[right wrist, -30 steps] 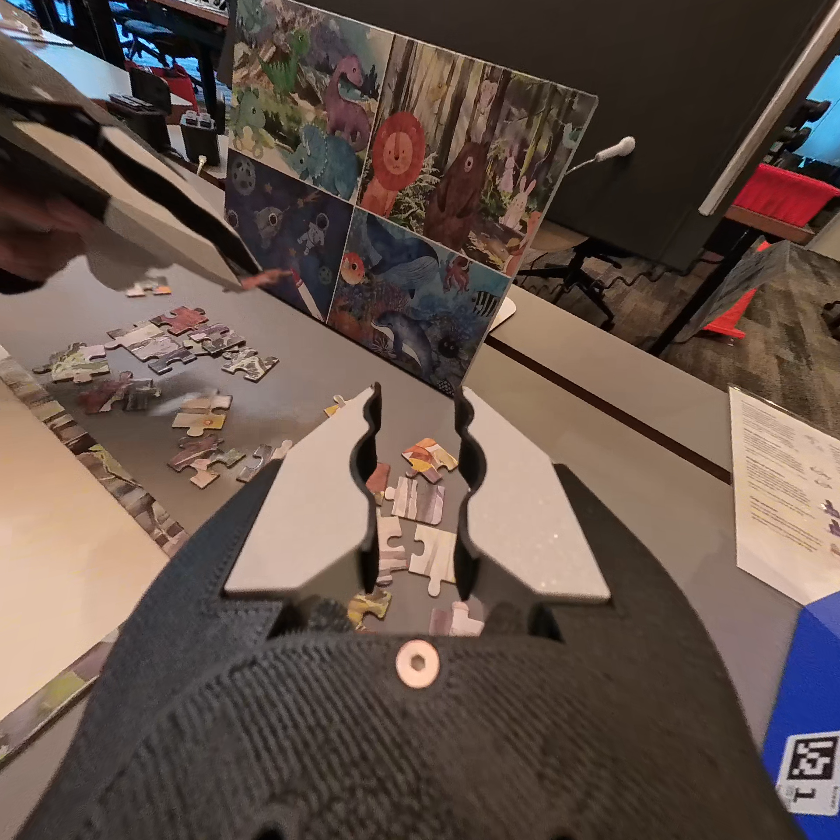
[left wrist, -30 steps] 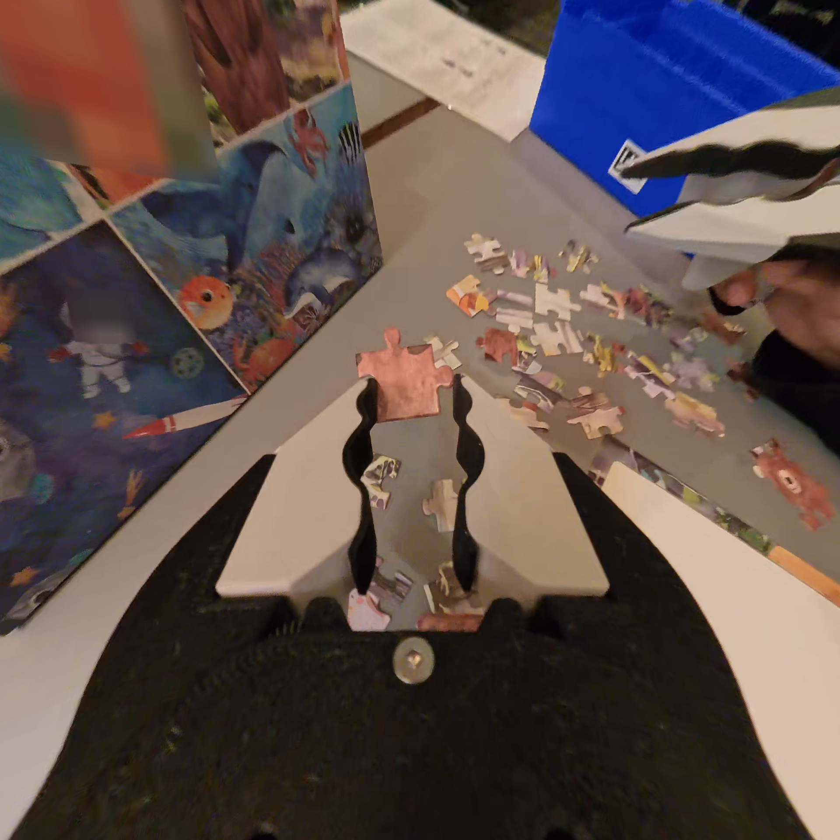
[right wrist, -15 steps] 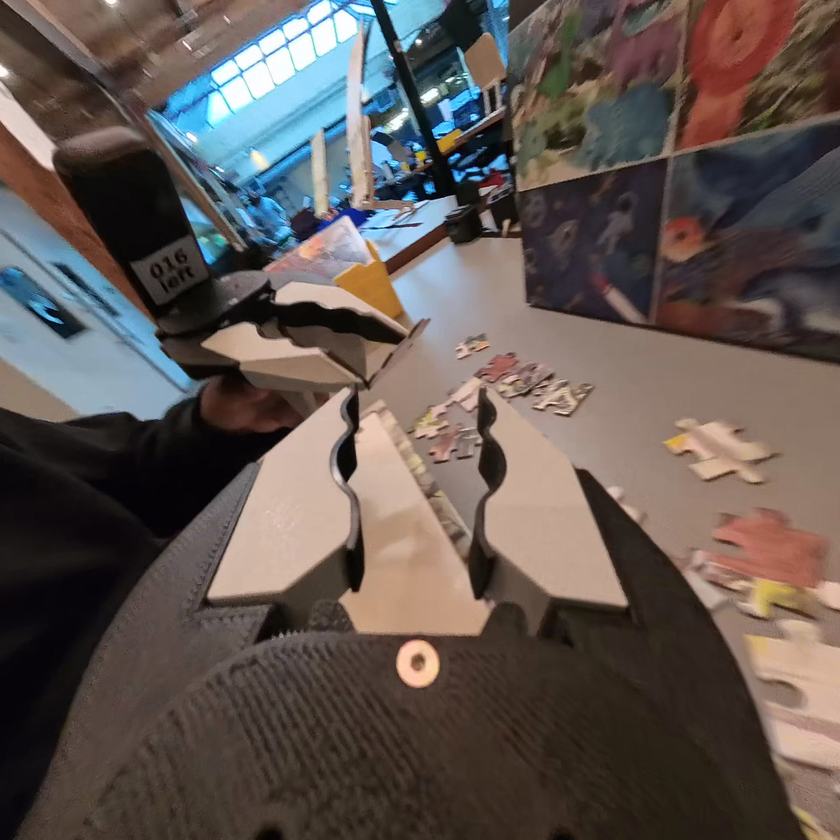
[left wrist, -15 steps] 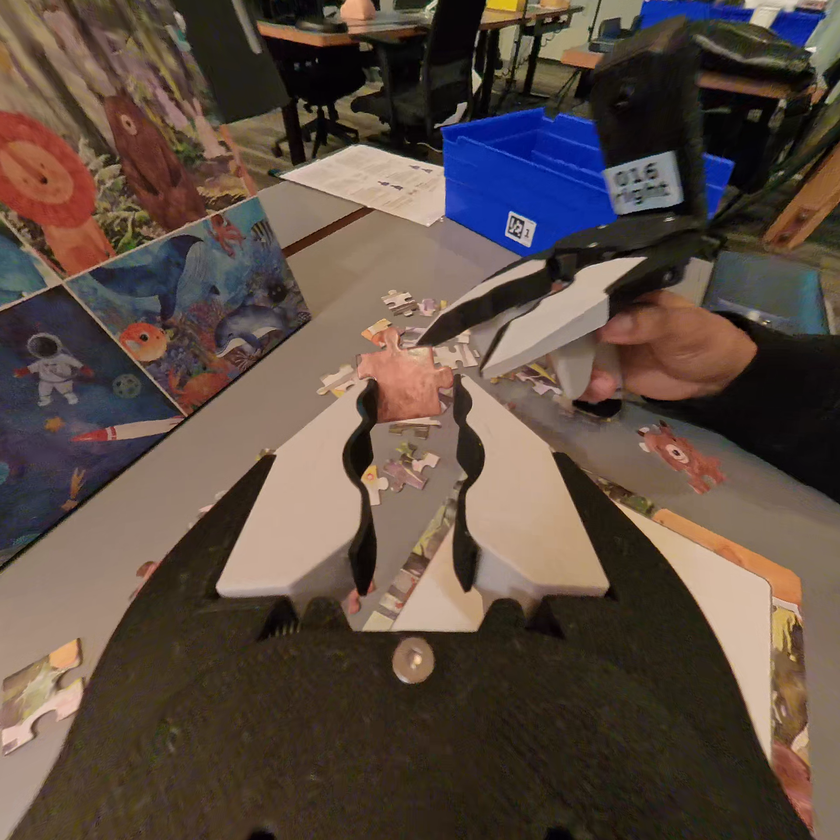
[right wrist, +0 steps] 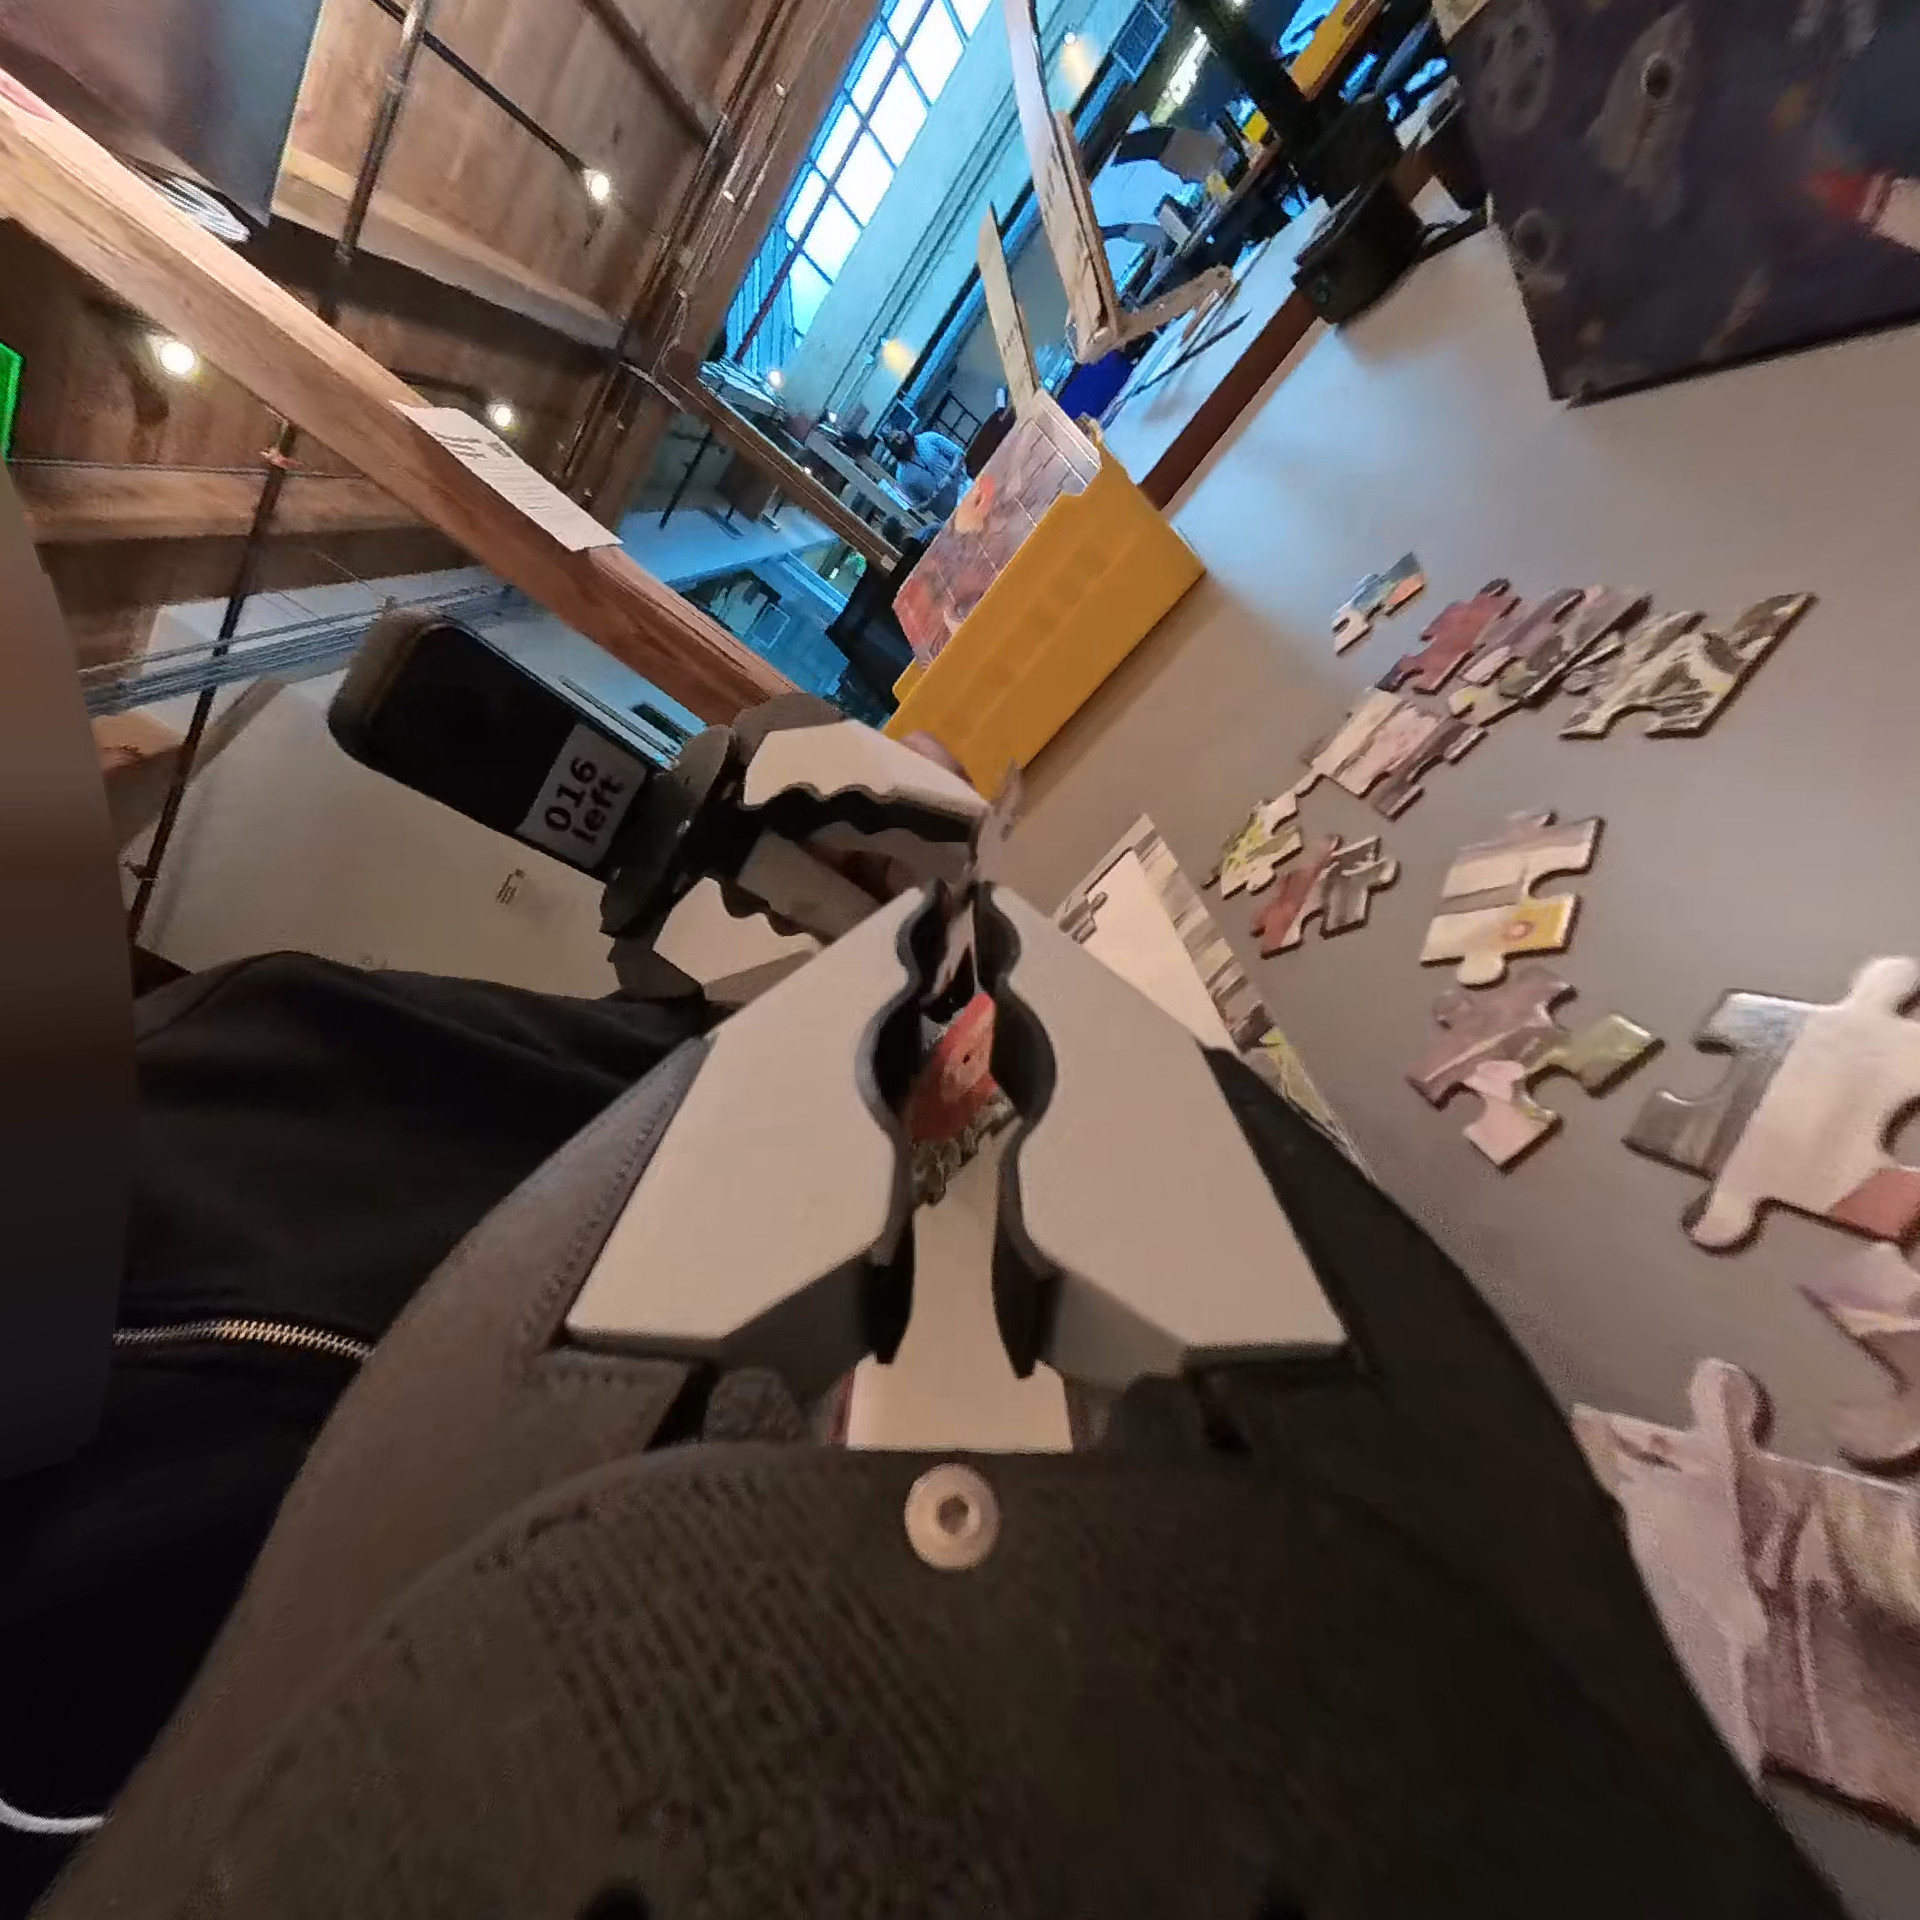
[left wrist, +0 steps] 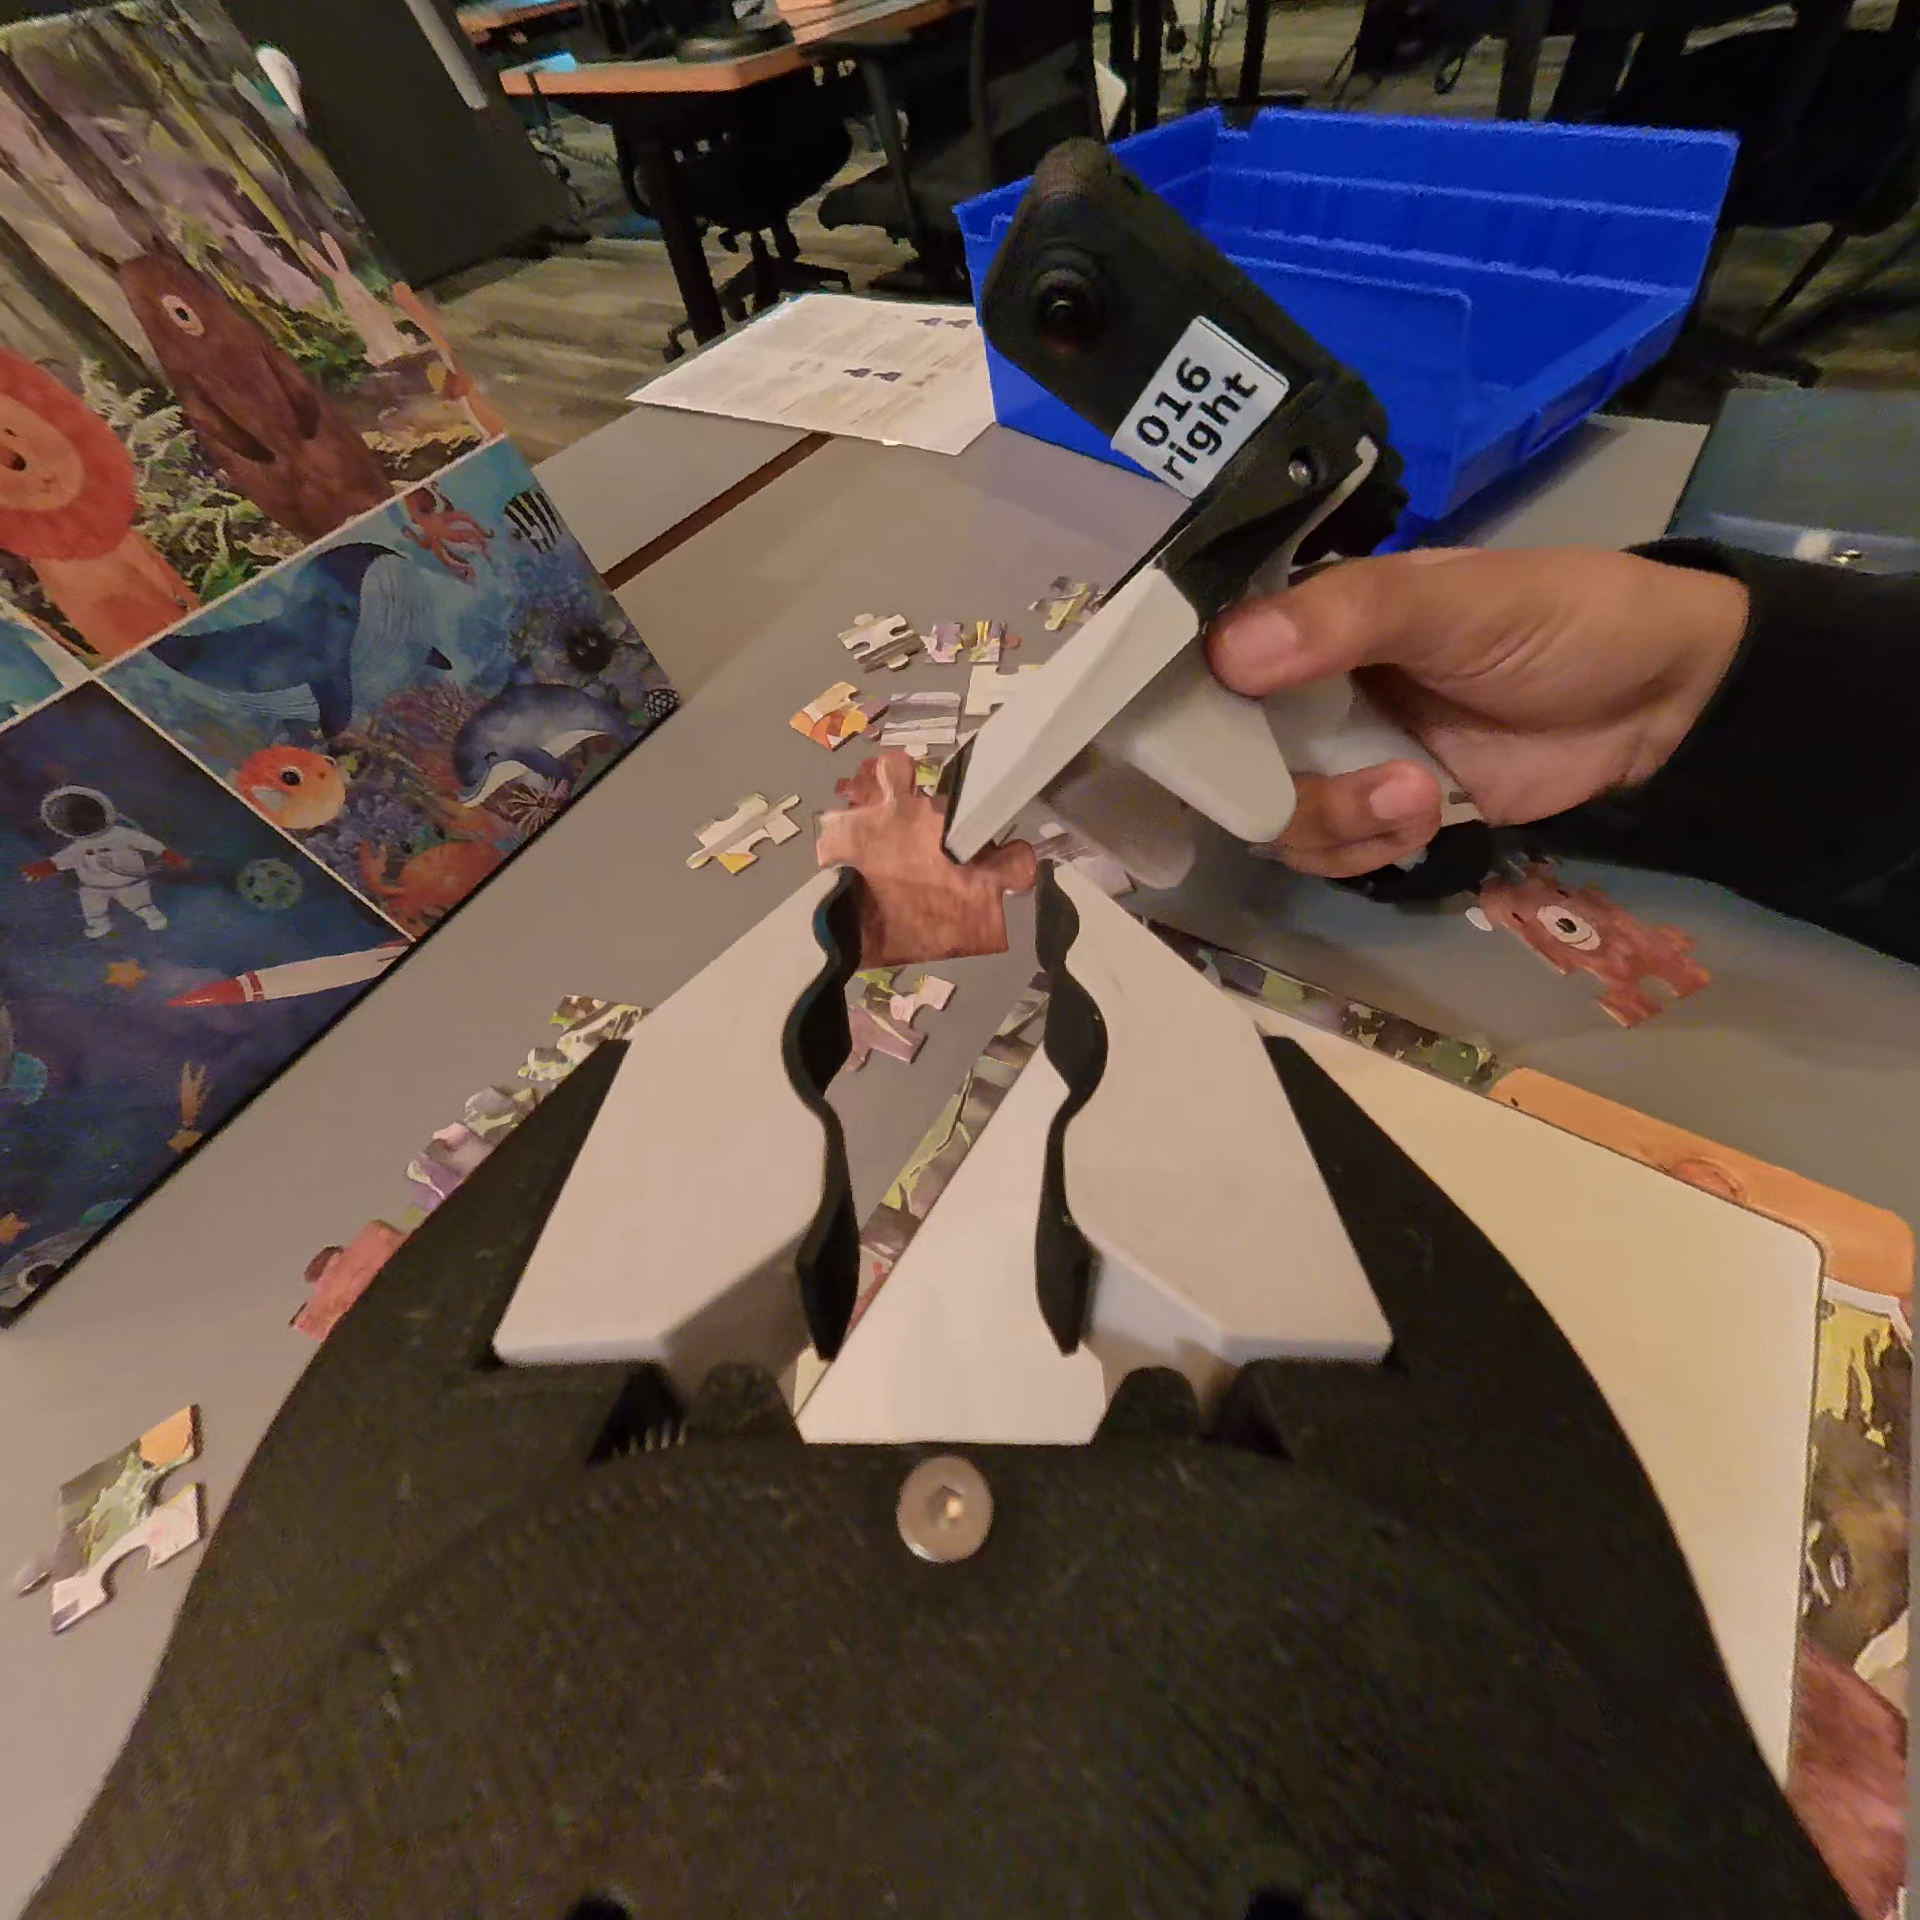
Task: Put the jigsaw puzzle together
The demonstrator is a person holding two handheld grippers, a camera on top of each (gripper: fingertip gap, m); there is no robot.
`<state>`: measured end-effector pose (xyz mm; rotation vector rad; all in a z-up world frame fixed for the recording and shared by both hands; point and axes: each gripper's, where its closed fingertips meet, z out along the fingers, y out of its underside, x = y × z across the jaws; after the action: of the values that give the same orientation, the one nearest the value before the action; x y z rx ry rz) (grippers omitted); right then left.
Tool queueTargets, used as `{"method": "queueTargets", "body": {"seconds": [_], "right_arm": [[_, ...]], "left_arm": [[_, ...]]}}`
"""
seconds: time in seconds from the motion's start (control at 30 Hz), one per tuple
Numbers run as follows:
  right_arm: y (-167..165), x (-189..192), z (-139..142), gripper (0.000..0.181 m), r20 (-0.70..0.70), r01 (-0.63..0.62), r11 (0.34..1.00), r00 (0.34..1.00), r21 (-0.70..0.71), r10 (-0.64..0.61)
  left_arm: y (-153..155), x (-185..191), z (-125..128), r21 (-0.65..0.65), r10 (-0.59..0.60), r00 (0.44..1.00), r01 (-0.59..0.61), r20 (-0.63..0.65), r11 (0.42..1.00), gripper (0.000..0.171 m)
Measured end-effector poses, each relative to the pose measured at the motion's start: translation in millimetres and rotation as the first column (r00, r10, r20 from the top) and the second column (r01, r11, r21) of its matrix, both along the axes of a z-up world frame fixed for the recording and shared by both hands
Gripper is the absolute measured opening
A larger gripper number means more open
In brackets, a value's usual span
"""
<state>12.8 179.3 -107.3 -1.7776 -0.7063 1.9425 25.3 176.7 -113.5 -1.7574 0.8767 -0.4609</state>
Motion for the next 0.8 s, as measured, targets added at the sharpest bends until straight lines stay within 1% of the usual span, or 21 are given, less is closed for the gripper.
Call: {"method": "queueTargets", "body": {"seconds": [0.07, 0.1, 0.13, 0.2, 0.27, 0.3, 0.33, 0.43, 0.53, 0.6, 0.67, 0.8], "right_arm": [[0, 2, -4, 0.000, 0.027, -0.012, 1.000, 1.000, -0.001, 0.012], [-1, 3, -5, 0.000, 0.035, -0.025, 1.000, 0.999, -0.010, 0.025], [-3, 4, -7, 0.000, 0.049, -0.046, 0.999, 0.998, -0.021, 0.047], [-13, 5, -18, 0.000, 0.119, -0.120, 0.992, 0.985, -0.040, 0.124], [-33, 6, -42, 0.000, 0.262, -0.235, 0.971, 0.935, -0.048, 0.239], [-42, 6, -54, 0.000, 0.332, -0.280, 0.959, 0.901, -0.048, 0.280], [-47, 4, -62, 0.000, 0.379, -0.299, 0.953, 0.878, -0.043, 0.292], [-45, -1, -73, 0.002, 0.446, -0.279, 0.960, 0.858, -0.009, 0.253], [-41, 0, -72, 0.014, 0.445, -0.265, 0.964, 0.864, 0.004, 0.235], [-30, 3, -75, 0.020, 0.464, -0.221, 0.975, 0.867, 0.029, 0.183], [-17, 8, -78, 0.020, 0.493, -0.175, 0.982, 0.862, 0.075, 0.116], [8, 19, -64, 0.021, 0.453, -0.077, 0.984, 0.891, 0.163, -0.006]], "left_arm": [[-4, 0, 1, -0.008, -0.026, 1.000, 0.026, 0.011, 1.000, 0.031], [-7, 0, 2, -0.027, -0.048, 0.999, 0.048, 0.026, 0.998, 0.035], [-9, -2, 3, -0.047, -0.060, 0.997, 0.062, 0.044, 0.997, 0.043], [-11, -8, 7, -0.059, -0.085, 0.994, 0.089, 0.073, 0.994, 0.050], [-11, -17, 8, -0.055, -0.099, 0.992, 0.104, 0.081, 0.993, 0.051], [-10, -22, 5, -0.055, -0.102, 0.992, 0.106, 0.074, 0.993, 0.051], [-8, -27, 2, -0.058, -0.097, 0.993, 0.101, 0.063, 0.993, 0.051], [-7, -35, -11, -0.074, -0.096, 0.995, 0.098, 0.038, 0.992, 0.050], [-7, -37, -20, -0.082, -0.105, 0.994, 0.106, 0.020, 0.991, 0.049], [-7, -38, -25, -0.085, -0.110, 0.994, 0.110, 0.001, 0.990, 0.048], [-7, -38, -29, -0.093, -0.120, 0.993, 0.119, -0.007, 0.989, 0.047], [-10, -38, -36, -0.111, -0.140, 0.990, 0.137, -0.014, 0.984, 0.046]]}}
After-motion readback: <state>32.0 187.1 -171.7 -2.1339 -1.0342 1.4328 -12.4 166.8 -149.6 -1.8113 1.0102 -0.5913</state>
